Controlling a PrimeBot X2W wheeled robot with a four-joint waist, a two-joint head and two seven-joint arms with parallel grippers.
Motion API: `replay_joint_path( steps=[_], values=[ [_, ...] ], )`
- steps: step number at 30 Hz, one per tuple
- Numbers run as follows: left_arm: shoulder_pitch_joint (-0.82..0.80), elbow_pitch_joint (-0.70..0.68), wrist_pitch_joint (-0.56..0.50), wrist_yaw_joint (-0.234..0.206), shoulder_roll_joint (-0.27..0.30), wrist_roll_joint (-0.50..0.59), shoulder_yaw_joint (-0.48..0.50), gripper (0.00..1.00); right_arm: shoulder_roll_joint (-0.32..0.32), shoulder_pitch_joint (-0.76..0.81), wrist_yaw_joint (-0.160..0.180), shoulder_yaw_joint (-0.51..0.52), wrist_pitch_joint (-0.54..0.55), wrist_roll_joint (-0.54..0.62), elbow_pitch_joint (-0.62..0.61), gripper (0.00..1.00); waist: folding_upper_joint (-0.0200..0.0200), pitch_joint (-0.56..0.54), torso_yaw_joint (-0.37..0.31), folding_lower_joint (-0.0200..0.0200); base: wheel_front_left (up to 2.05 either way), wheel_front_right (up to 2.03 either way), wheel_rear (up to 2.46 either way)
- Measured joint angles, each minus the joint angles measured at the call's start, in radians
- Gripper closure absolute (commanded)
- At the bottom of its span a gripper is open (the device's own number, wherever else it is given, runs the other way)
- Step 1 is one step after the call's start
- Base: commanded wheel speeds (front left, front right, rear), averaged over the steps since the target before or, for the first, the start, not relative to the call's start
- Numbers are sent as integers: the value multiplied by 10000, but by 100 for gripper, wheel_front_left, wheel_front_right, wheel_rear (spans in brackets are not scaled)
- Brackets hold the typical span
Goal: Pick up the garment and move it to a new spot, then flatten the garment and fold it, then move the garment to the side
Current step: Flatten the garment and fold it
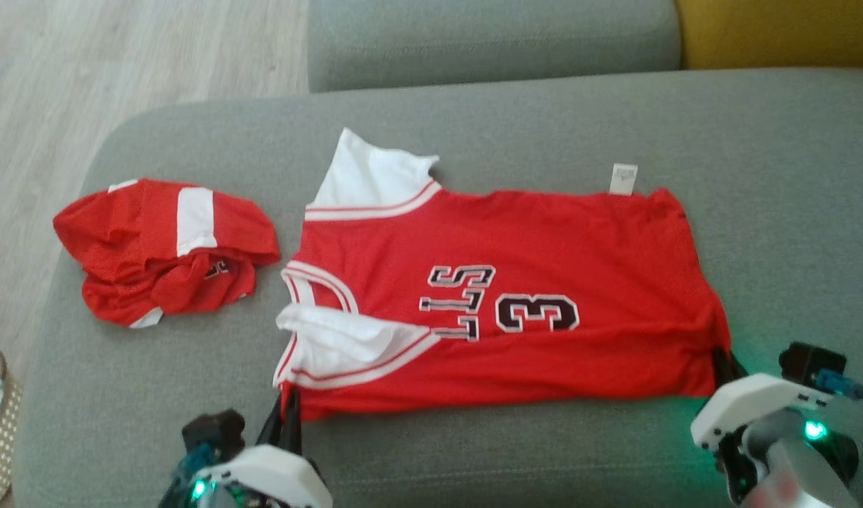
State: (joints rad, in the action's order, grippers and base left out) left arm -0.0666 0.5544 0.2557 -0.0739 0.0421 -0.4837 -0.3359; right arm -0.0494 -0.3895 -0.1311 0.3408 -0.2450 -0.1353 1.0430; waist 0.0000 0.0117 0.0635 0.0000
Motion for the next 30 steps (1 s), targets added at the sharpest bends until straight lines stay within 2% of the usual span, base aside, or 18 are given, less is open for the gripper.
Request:
replay_joint_path(
  steps=[8,12,13,14,15,16,19,22,26,28,30],
  values=[
    [840,209,0,125,0,268,123,100,73,611,-2,788,886,1007,-71,100,0,-509,-185,0,0,0,0],
    [1103,326,0,125,4,290,8,100,79,740,-2,769,1147,899,-157,100,0,-629,-219,0,0,0,0],
    [1151,339,0,125,4,245,-42,78,79,743,-2,734,1170,836,-176,100,0,-644,-234,0,0,0,0],
    [1185,341,0,123,4,230,-69,78,79,743,-2,696,1189,775,-196,100,0,-660,-244,0,0,0,0],
    [1192,349,0,113,4,230,-77,37,79,746,-2,663,1185,696,-219,68,0,-676,-250,0,0,0,0],
    [1191,347,0,61,10,228,-77,0,79,749,0,627,1170,619,-263,0,0,-688,-253,0,0,0,0],
    [1190,167,0,21,29,228,-56,0,71,752,0,370,1051,347,-443,0,0,-709,-256,0,0,0,0],
    [1189,-616,-2,40,19,230,232,0,61,760,0,-378,658,21,-984,0,0,-715,-254,0,0,0,0],
    [1207,-2119,0,211,25,437,920,0,61,985,0,-1517,186,-399,-2635,0,0,-718,-261,0,0,0,0],
    [1274,-2951,0,543,38,639,1133,0,63,1356,0,-2021,59,-1103,-3638,0,0,-719,-252,0,0,0,0],
    [1373,-3684,0,765,36,1141,1254,0,61,1915,0,-2522,6,-1250,-4821,0,0,-720,-233,0,0,0,0]
  ],
)
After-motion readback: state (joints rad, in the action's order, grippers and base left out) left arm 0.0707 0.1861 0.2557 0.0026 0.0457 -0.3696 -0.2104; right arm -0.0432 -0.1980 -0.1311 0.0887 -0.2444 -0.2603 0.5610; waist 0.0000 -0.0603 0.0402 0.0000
